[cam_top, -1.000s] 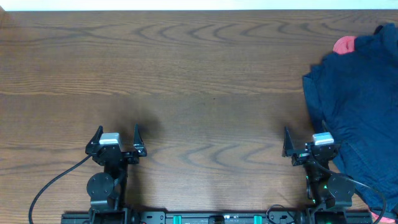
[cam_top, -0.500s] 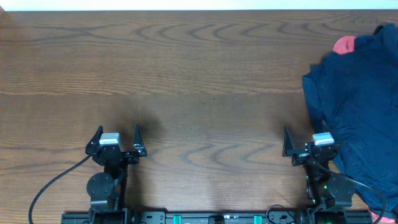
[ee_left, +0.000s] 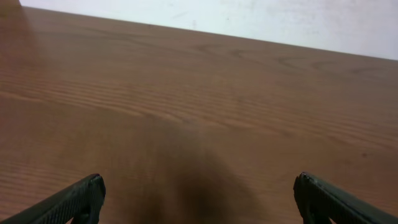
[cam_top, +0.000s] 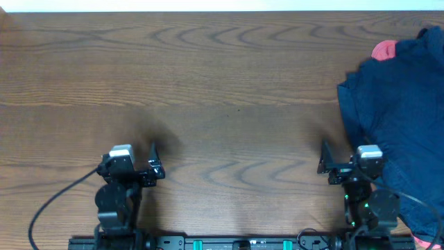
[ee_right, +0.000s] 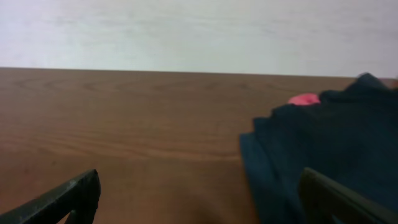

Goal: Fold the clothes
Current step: 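Reach the right gripper into the navy garment pile and grasp an edge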

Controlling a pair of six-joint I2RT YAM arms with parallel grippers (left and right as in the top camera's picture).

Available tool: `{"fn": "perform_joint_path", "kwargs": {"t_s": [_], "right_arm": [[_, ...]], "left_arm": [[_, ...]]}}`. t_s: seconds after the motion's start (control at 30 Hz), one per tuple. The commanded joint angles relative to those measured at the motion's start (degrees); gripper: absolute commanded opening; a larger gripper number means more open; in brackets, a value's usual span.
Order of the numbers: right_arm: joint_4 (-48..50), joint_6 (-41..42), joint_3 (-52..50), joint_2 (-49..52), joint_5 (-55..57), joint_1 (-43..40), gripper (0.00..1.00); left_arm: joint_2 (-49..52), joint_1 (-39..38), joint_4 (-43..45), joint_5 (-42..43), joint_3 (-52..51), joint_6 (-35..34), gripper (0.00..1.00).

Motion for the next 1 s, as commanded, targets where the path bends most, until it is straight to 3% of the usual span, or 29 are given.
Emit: {"fn": "perform_joint_path", "kwargs": {"t_s": [0.0, 0.23, 0.47, 0.63, 0.97], "right_arm": [[-0.98, 1.05, 6.49, 6.32, 3.08, -0.44, 0.99], [-9.51, 1.03, 23.76, 32.5, 3.06, -0.48, 0.99], [-21.38, 0.37, 42.97, 58.6, 2.67, -1.42, 0.99], [-19.87, 0.31, 49.86, 70.47, 1.33, -1.6, 0.99], [-8.98, 2.29, 49.94, 84.5, 19.56, -5.81, 0.88]], "left_arm": [[7.15, 0.17, -1.92, 1.25, 8.5, -0.81, 0.98], [28.44, 0.17, -13.42, 2.58, 25.33, -0.79, 0.98], [40.44, 0.17, -24.33, 3.32, 35.08, -0.79, 0.98], [43.25, 0.17, -26.47, 3.32, 35.52, -0.81, 0.98], [43.54, 0.17, -26.01, 3.32, 35.52, -0.79, 0.98]]}}
